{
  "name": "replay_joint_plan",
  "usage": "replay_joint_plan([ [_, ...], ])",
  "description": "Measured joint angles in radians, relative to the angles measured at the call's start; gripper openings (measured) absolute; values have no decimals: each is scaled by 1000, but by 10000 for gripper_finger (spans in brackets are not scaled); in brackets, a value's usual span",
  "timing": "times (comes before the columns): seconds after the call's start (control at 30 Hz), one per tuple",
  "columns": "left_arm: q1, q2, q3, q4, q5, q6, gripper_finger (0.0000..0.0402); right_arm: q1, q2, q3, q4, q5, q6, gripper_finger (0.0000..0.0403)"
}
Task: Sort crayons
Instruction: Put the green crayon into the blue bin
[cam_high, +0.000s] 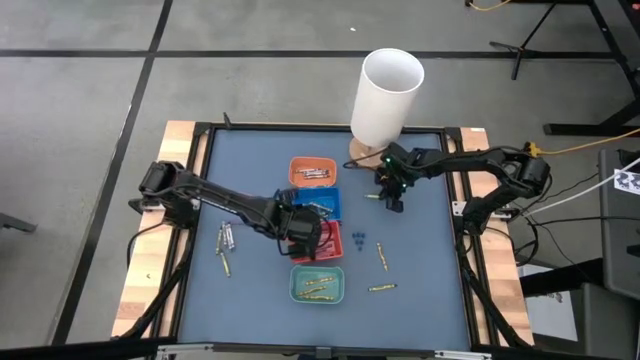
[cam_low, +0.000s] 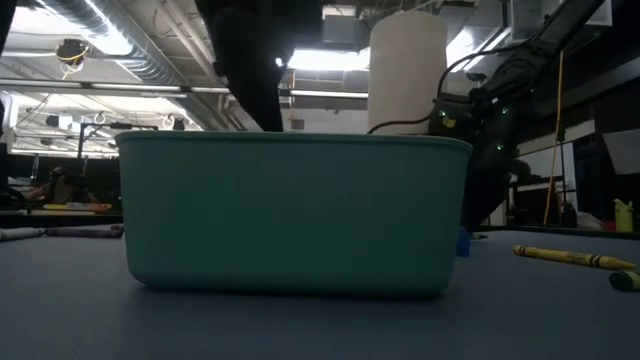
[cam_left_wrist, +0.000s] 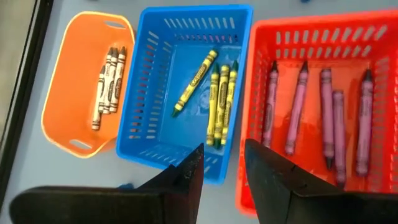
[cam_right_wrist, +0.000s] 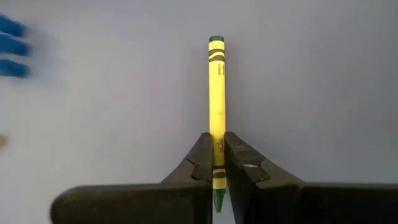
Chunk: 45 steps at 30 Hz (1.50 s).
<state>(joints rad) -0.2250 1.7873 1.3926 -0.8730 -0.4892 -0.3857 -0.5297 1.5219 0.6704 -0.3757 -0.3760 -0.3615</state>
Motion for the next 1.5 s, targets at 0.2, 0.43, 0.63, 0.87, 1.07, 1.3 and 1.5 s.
replay_joint_plan([
  [0.2,-16,-47,0,-27,-26,-2,100,10,0,0,5,-77,29,18],
  [0.43,-32,-57,0,-42,-21,-3,100,111,-30,0,10,-80,28,19],
  [0.63,-43,-57,0,-55,-22,-23,100,214,-96,48,9,40,66,19],
  [0.87,-58,-57,0,-54,-22,-31,100,301,-102,137,135,160,71,19],
  [1.07,-72,-57,0,-54,-23,-31,100,352,-93,139,360,157,66,19],
  [1.3,-72,-57,0,-48,-23,-32,100,353,-34,139,512,156,66,19],
  [1.5,-72,-57,0,-48,-23,-32,100,356,54,139,631,156,66,19],
])
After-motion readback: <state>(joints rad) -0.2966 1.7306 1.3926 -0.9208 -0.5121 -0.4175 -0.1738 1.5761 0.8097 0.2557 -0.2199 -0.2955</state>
